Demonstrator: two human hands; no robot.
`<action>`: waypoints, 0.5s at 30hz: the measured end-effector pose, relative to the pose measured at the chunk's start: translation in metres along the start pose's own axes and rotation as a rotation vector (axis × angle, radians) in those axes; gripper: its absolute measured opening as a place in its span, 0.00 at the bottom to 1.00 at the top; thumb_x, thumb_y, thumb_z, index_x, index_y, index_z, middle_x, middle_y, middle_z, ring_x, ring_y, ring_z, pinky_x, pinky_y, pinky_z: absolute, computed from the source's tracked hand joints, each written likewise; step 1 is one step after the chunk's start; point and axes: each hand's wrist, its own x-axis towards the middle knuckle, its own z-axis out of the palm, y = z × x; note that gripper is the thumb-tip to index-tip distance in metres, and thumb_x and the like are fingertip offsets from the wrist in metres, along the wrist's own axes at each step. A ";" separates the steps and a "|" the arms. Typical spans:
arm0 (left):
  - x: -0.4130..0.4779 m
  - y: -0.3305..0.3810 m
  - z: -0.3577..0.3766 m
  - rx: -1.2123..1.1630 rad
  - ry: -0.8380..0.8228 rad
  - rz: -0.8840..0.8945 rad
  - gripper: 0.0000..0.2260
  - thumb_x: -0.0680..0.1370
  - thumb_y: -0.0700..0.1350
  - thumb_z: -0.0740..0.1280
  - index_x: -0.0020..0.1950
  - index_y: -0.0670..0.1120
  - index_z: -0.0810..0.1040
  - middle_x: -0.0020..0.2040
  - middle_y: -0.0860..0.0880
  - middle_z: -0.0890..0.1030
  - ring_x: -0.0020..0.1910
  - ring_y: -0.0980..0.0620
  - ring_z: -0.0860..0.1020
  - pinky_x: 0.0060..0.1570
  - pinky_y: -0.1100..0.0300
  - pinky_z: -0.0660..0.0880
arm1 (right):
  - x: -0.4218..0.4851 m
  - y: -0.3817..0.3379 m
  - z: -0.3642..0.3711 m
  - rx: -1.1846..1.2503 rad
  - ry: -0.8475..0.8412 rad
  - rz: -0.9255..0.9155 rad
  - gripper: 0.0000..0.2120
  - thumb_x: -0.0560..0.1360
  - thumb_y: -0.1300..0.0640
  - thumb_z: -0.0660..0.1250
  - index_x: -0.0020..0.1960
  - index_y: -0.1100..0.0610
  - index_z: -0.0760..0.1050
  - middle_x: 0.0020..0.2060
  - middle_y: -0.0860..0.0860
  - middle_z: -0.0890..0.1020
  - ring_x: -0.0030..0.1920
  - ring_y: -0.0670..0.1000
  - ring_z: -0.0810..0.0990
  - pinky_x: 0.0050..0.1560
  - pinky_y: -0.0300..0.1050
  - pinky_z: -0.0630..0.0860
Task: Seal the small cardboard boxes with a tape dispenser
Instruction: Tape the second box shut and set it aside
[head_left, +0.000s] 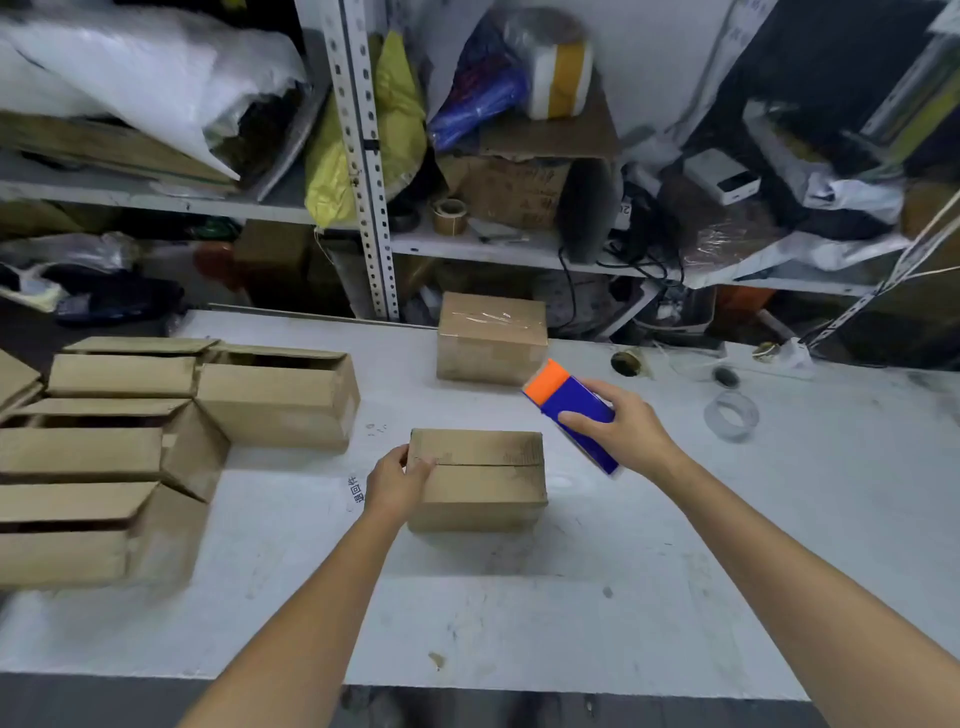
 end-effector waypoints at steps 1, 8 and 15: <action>0.001 0.001 0.000 0.006 -0.004 -0.005 0.14 0.80 0.48 0.66 0.65 0.47 0.77 0.57 0.50 0.80 0.53 0.49 0.76 0.52 0.56 0.73 | -0.001 -0.011 -0.001 0.010 -0.074 -0.023 0.25 0.73 0.43 0.73 0.68 0.43 0.72 0.54 0.42 0.82 0.50 0.44 0.81 0.45 0.40 0.78; 0.002 0.001 -0.002 0.052 -0.027 -0.006 0.14 0.79 0.50 0.66 0.63 0.49 0.79 0.58 0.48 0.82 0.55 0.47 0.78 0.55 0.54 0.76 | 0.013 -0.057 0.037 -0.096 -0.499 -0.051 0.28 0.72 0.42 0.74 0.70 0.42 0.71 0.56 0.45 0.81 0.52 0.48 0.82 0.48 0.44 0.82; 0.009 0.011 -0.031 0.008 0.064 0.002 0.12 0.81 0.49 0.64 0.60 0.45 0.81 0.60 0.48 0.81 0.61 0.46 0.78 0.59 0.56 0.73 | 0.032 -0.071 0.066 -0.316 -0.640 -0.042 0.30 0.73 0.40 0.72 0.71 0.42 0.67 0.61 0.44 0.76 0.57 0.49 0.78 0.50 0.43 0.80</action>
